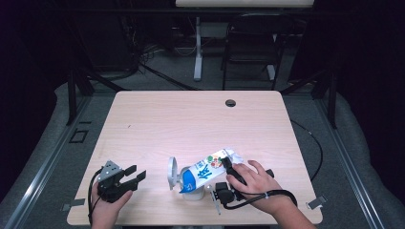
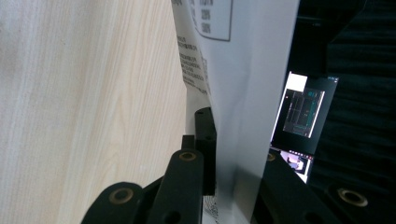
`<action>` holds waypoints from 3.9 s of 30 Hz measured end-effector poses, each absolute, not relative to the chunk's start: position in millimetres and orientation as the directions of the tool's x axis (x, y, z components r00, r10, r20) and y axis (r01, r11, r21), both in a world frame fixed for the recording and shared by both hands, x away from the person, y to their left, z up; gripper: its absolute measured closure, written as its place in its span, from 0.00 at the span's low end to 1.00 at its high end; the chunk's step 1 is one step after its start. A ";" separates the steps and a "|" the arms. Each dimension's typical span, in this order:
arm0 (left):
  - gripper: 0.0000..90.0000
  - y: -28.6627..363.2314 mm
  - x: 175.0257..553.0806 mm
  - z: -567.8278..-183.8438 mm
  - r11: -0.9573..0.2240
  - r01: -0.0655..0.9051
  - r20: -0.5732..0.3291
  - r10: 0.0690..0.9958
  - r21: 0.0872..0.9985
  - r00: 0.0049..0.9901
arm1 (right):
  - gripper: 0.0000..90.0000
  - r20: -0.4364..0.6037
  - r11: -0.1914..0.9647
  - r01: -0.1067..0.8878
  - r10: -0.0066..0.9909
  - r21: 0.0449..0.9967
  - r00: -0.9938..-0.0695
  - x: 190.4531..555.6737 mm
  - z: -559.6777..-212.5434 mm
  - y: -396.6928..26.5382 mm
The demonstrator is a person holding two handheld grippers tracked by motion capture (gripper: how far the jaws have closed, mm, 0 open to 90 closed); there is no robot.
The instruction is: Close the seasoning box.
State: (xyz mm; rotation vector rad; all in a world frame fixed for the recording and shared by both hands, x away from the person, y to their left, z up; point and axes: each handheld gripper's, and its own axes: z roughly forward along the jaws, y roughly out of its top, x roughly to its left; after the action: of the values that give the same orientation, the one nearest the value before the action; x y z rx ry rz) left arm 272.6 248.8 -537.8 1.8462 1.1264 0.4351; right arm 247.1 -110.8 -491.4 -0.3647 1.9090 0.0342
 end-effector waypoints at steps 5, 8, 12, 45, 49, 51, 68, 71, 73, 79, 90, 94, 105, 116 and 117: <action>0.57 248.8 272.7 -537.8 -0.178 0.522 -0.148 0.840 0.834 0.522 | 0.96 -0.919 0.949 -0.274 -0.240 -0.155 -0.311 247.7 -490.3 -110.7; 0.57 248.9 272.6 -537.8 -0.178 0.522 -0.148 0.840 0.834 0.522 | 0.96 -0.919 0.948 -0.271 -0.248 -0.165 -0.307 247.3 -488.2 -110.0; 0.57 248.7 272.6 -537.9 -0.179 0.522 -0.148 0.839 0.834 0.523 | 0.96 -0.919 0.949 -0.264 -0.251 -0.171 -0.305 246.2 -485.5 -109.1; 0.57 248.6 272.8 -538.4 -0.180 0.525 -0.148 0.840 0.832 0.522 | 0.97 -0.914 0.969 -0.246 -0.094 0.007 -0.394 240.0 -485.7 -107.9; 0.57 248.4 273.0 -538.7 -0.181 0.524 -0.147 0.840 0.832 0.523 | 0.97 -0.914 0.969 -0.244 -0.057 0.047 -0.402 240.1 -484.6 -109.4; 0.57 247.9 272.9 -538.8 -0.180 0.525 -0.148 0.840 0.832 0.522 | 0.97 -0.912 0.967 -0.243 -0.035 0.072 -0.408 240.1 -484.9 -109.8; 0.57 248.5 272.9 -538.9 -0.178 0.525 -0.149 0.840 0.832 0.522 | 0.97 -0.886 0.955 -0.218 0.082 0.200 -0.456 236.3 -487.3 -113.0; 0.57 248.5 273.0 -539.0 -0.182 0.525 -0.146 0.840 0.832 0.522 | 0.97 -0.875 0.947 -0.217 0.111 0.238 -0.472 235.9 -489.9 -114.2; 0.57 248.4 273.1 -539.1 -0.182 0.525 -0.145 0.840 0.831 0.522 | 0.97 -0.868 0.942 -0.213 0.132 0.261 -0.479 235.4 -491.6 -114.7; 0.57 248.5 273.1 -539.2 -0.181 0.524 -0.146 0.840 0.832 0.523 | 0.97 -0.853 0.932 -0.202 0.167 0.300 -0.495 234.3 -493.0 -115.9; 0.57 248.4 273.2 -539.4 -0.181 0.524 -0.146 0.840 0.832 0.522 | 0.97 -0.817 0.906 -0.164 0.258 0.390 -0.516 234.9 -495.0 -122.4; 0.57 248.2 273.1 -539.3 -0.182 0.526 -0.146 0.840 0.831 0.522 | 0.97 -0.802 0.894 -0.152 0.288 0.421 -0.524 235.4 -495.8 -125.2; 0.57 247.8 273.2 -540.0 -0.185 0.527 -0.147 0.839 0.829 0.524 | 0.97 -0.769 0.868 -0.134 0.340 0.478 -0.542 234.2 -496.2 -126.8; 0.57 248.0 273.6 -540.7 -0.181 0.528 -0.149 0.839 0.829 0.522 | 0.97 -0.740 0.850 -0.114 0.372 0.514 -0.561 234.9 -497.8 -124.0; 0.57 248.3 273.6 -540.7 -0.182 0.529 -0.150 0.839 0.829 0.523 | 0.97 -0.736 0.849 -0.112 0.373 0.517 -0.565 235.1 -497.8 -124.0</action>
State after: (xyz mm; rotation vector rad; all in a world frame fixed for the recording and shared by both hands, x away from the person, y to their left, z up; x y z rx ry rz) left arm 273.6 248.3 -540.7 1.8542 1.1304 0.4280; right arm 235.1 -124.0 -497.8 0.1905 2.0787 0.6494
